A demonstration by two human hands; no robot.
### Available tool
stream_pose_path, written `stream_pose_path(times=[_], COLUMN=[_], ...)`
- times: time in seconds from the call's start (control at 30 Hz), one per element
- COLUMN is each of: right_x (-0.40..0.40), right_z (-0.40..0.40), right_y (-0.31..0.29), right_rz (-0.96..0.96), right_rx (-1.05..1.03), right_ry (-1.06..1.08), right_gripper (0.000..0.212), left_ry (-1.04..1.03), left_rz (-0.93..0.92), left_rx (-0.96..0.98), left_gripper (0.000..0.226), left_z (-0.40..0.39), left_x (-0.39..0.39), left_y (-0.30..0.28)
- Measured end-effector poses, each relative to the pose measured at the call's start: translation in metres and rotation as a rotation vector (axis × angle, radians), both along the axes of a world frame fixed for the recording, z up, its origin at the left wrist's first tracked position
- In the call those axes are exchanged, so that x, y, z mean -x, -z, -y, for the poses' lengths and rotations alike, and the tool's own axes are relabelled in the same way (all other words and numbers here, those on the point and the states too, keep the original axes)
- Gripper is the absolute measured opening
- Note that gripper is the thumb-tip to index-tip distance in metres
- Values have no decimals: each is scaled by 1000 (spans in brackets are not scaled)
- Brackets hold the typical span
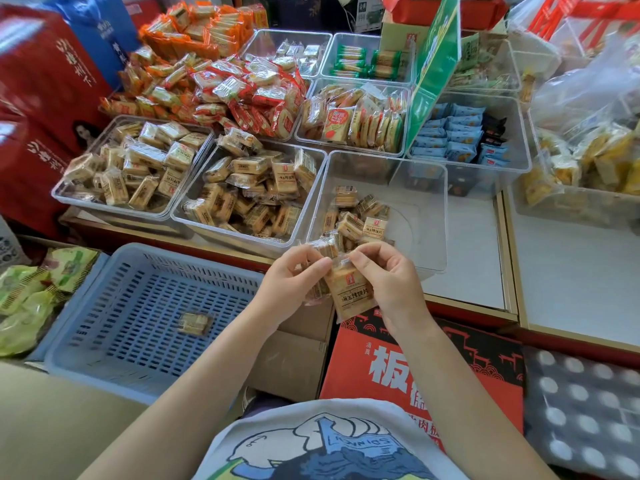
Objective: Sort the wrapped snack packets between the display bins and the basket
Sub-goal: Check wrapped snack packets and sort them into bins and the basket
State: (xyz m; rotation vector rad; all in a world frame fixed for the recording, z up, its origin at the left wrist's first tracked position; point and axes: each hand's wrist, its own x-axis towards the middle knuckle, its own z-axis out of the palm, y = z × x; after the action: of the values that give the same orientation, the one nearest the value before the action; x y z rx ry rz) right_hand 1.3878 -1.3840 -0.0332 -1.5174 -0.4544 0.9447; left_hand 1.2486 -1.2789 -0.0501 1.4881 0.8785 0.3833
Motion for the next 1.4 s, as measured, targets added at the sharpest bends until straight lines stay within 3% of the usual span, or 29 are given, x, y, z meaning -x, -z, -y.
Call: stream_pose_path(times=[0.17,0.43,0.53,0.6,0.8,0.93,1.07,1.23,1.4], right_x=[-1,0,-4,-5,0,1,2,4,2], right_z=[1,1,0,0,2,2,2,2,0], right_y=[1,2,1,0,-4,-1,-1,4,2], right_rz=[0,-46,6,22,6,139,244,276,245], right_rx=[25,105,161,170,58,50,39,27,15], right_ry=[-7,-37,-70,-95,-122,-157,-126,-59,-54], right_gripper=[11,24,27,28,20,6,6,12,12], left_ry=[-28,14,82,110,106,105,64,42,-161], left_rz=[31,56,129,122,66,89,79,12,150], left_rx=[-107,27,97,108,167,179,241,258,228], left_gripper=[24,13,57,74,35,34,33,23,8], left_z=[1,3,0,-2,-3,-1,5,5,6], left_x=[1,7,13,14,15,16,12,7,6], left_y=[1,-5,-3,0,-4,-7,-9,-10,-11])
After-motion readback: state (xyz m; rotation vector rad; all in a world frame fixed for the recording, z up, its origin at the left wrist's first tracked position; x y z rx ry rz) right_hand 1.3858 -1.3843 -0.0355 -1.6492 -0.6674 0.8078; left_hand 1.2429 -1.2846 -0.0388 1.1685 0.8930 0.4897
